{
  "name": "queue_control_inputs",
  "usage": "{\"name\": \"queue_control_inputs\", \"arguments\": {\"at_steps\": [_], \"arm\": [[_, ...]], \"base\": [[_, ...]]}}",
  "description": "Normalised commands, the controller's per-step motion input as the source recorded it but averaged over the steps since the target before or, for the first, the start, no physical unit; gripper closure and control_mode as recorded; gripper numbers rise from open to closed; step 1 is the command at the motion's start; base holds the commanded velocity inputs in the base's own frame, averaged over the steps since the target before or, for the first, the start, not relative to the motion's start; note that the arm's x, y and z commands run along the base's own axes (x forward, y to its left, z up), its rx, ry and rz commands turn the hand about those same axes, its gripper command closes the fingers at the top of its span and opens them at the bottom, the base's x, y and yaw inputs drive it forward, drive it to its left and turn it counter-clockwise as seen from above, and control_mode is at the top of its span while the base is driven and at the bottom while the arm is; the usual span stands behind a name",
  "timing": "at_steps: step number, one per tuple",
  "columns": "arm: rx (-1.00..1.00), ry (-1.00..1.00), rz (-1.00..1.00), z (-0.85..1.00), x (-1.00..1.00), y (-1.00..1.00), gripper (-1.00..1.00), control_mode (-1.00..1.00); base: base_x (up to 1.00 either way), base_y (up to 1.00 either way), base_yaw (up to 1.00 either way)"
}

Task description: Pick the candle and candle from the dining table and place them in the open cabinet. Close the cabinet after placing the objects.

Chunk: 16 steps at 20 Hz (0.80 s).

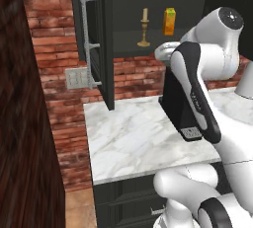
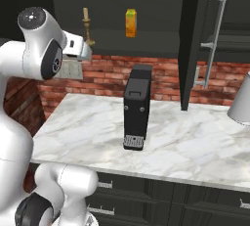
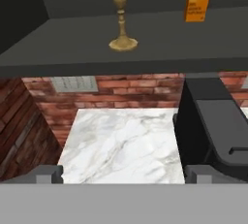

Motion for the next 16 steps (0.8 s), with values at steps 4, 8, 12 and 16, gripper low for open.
{"name": "queue_control_inputs", "arguments": {"at_steps": [4,8,12,16], "arm": [[0.0,0.0,0.0,-0.36,-0.5,-0.28,-1.0,-1.0],[-0.01,0.0,-0.01,-0.46,-0.45,-0.09,-1.0,-1.0],[-0.02,0.0,-0.03,-0.33,-0.41,-0.03,-1.0,-1.0],[0.0,0.0,-0.03,-0.13,-0.47,-0.26,-1.0,-1.0]], "base": [[0.0,0.0,0.0],[0.0,0.0,0.0],[0.0,0.0,0.0],[0.0,0.0,0.0]]}}
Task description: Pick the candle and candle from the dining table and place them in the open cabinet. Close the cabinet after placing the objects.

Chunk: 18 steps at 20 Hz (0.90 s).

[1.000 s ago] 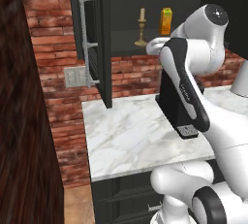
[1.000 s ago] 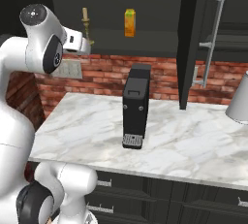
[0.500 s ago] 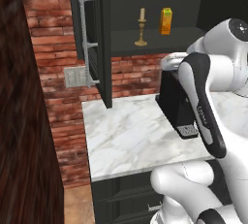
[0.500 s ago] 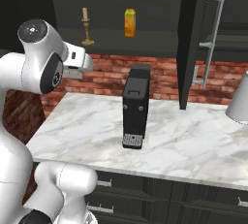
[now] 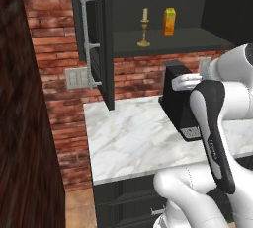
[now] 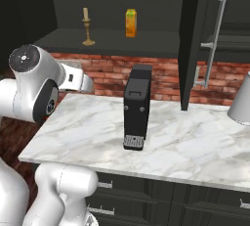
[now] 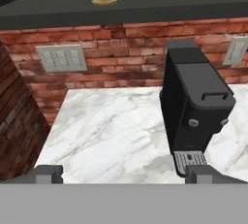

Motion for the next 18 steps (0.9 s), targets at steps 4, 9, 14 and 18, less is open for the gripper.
{"name": "queue_control_inputs", "arguments": {"at_steps": [4,9,14,18], "arm": [[0.0,0.0,-0.04,-0.05,-0.45,-0.27,-1.0,-1.0],[-0.03,0.0,-0.04,-0.01,-0.29,-0.09,-1.0,-1.0],[-0.1,0.0,-0.06,-0.03,-0.22,0.0,-1.0,-1.0],[-0.04,0.11,-0.07,0.0,-0.19,0.0,-1.0,-1.0]], "base": [[0.0,0.0,0.0],[0.0,0.0,0.0],[0.0,0.0,0.0],[0.0,0.0,0.0]]}}
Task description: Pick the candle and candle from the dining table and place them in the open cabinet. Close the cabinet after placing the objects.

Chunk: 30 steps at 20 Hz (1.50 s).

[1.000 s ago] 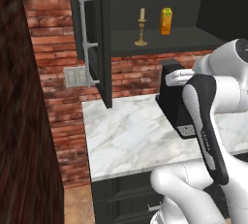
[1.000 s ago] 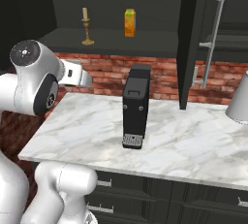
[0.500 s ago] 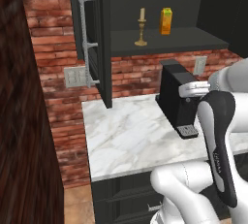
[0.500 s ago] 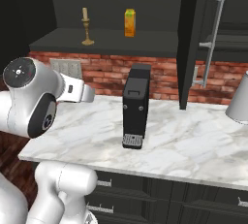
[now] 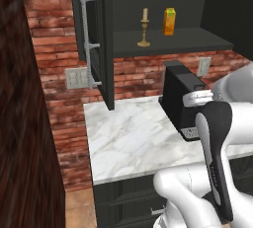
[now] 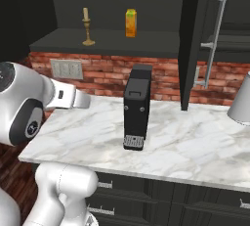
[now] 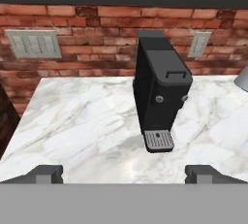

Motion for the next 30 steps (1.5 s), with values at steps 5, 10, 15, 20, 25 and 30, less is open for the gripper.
{"name": "queue_control_inputs", "arguments": {"at_steps": [5,10,15,20,25,30], "arm": [[0.0,0.18,-0.01,0.0,-0.25,0.0,-1.0,-1.0],[0.0,0.22,-0.02,0.0,-0.31,0.0,-1.0,-1.0],[0.0,0.18,-0.02,0.0,-0.3,0.0,-1.0,-1.0],[0.01,0.11,0.0,0.0,-0.36,-0.11,-1.0,-1.0],[0.01,0.02,0.0,-0.1,-0.29,-0.1,-1.0,-1.0],[0.0,0.0,0.0,-0.07,-0.03,0.0,-1.0,-1.0]], "base": [[0.0,0.0,0.0],[0.0,0.0,0.0],[0.0,0.0,0.0],[0.0,0.0,0.0],[0.0,0.0,0.0],[0.0,0.0,0.0]]}}
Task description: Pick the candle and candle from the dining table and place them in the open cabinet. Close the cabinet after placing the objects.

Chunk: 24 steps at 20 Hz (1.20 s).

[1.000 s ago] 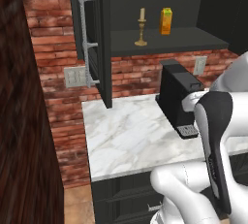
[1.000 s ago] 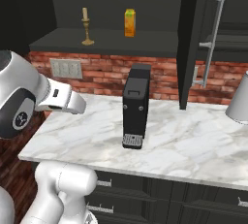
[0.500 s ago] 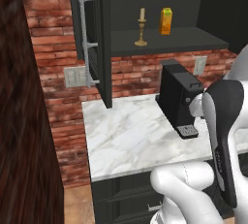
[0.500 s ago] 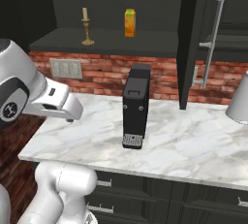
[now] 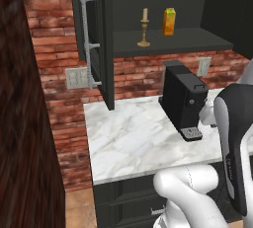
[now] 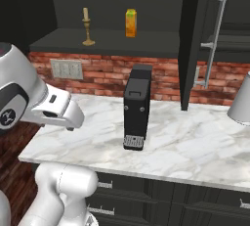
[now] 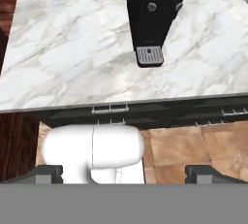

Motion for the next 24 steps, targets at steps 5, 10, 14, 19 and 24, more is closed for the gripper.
{"name": "queue_control_inputs", "arguments": {"at_steps": [5,10,14,19,24], "arm": [[0.0,0.0,0.0,-0.03,-0.02,0.0,-1.0,1.0],[0.0,0.0,0.0,0.0,0.0,0.0,-1.0,1.0],[0.0,0.0,0.0,0.0,0.0,0.0,-1.0,1.0],[0.0,0.0,0.0,0.0,0.0,0.0,-1.0,1.0],[0.0,0.0,0.0,0.0,0.0,0.0,-1.0,1.0]], "base": [[-0.05,0.0,0.0],[-0.64,-0.23,-0.06],[-1.0,-0.53,-0.23],[-0.79,-0.49,-0.42],[-0.34,-0.25,-0.62]]}}
